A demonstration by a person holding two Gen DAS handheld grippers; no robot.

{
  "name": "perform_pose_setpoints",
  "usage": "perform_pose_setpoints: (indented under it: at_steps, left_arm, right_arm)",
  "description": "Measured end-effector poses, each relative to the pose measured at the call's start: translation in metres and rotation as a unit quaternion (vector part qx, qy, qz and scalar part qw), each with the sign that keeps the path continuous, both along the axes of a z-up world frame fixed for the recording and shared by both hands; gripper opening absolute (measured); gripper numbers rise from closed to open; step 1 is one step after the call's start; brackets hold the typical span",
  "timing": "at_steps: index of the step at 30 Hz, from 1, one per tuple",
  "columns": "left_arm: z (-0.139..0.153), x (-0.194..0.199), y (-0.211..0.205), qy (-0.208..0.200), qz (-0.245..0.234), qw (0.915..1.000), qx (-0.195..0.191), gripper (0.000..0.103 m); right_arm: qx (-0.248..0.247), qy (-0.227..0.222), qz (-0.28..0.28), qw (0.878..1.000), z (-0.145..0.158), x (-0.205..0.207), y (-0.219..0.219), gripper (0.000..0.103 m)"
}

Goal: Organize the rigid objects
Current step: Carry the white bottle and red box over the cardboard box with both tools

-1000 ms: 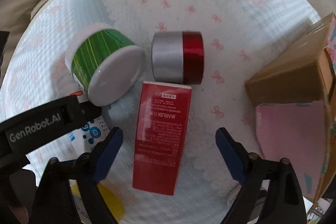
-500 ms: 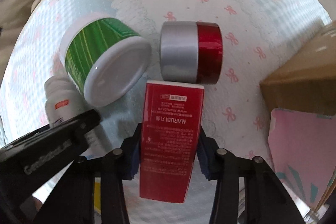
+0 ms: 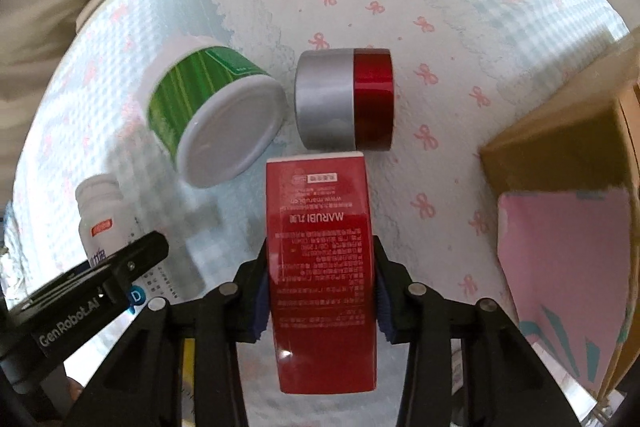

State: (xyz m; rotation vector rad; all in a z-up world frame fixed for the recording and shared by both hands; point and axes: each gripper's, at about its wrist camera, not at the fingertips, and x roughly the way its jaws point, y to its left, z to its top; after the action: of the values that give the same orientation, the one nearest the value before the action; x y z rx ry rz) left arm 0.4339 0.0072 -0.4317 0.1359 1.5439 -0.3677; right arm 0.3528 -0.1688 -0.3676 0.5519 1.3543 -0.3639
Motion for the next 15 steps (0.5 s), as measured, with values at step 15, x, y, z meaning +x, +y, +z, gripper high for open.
perform_pose_setpoints:
  at_steps: [15]
  left_arm:
    - [0.161, -0.064, 0.035, -0.091, 0.017, 0.9945, -0.049, 0.051]
  right_arm:
    - [0.03, -0.118, 0.017, 0.992, 0.134, -0.074, 0.009, 0.038]
